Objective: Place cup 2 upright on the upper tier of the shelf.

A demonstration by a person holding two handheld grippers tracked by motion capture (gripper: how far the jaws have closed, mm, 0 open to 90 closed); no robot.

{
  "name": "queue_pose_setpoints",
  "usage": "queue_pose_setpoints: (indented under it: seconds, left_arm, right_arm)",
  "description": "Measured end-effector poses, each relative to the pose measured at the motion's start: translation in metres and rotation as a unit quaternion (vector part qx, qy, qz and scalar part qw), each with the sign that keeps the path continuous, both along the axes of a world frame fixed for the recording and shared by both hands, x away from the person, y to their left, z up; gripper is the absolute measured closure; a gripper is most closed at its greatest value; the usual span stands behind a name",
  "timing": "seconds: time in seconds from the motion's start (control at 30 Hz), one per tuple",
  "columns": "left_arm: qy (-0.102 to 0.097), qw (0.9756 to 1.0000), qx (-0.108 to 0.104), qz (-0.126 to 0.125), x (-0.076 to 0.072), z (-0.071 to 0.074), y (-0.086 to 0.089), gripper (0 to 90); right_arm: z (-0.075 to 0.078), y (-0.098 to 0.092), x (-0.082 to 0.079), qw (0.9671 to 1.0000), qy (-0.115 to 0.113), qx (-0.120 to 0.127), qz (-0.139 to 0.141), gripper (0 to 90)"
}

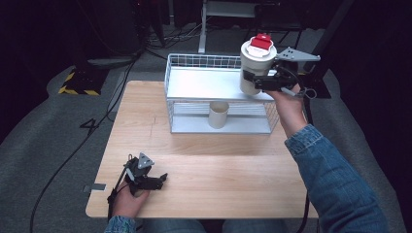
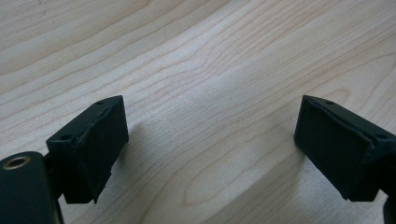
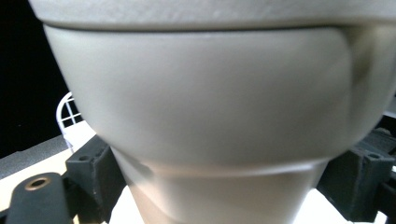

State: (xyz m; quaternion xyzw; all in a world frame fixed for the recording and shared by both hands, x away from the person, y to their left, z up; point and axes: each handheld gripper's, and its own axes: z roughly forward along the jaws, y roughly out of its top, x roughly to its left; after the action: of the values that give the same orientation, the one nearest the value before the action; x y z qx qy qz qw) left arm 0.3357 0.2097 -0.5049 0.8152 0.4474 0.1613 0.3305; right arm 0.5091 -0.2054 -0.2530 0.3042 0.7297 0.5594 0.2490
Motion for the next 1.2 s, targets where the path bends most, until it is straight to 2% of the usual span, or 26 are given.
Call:
queue_pose_setpoints:
  seconds: [0.3,0.57,0.8,1.2]
  left_arm:
    - [-0.001,1.0000,0.003,-0.001,0.002,0.000,0.000,10.5]
    - [-0.001,1.0000,0.002,-0.001,0.002,0.000,0.000,10.5]
    - [-0.002,1.0000,0.000,0.001,0.002,0.000,0.000,10.5]
    - [-0.002,1.0000,0.001,0.000,0.002,0.000,0.000,10.5]
  right_arm:
    - [-0.002,0.014,0.018,1.0000,0.004,0.000,-0.007,13.7]
    - [-0.005,0.028,0.033,0.9999,-0.002,-0.001,-0.014,13.7]
    - [-0.013,0.038,0.046,0.9998,0.004,0.017,-0.015,13.7]
    - [-0.026,0.046,0.053,0.9993,0.014,0.033,-0.013,13.6]
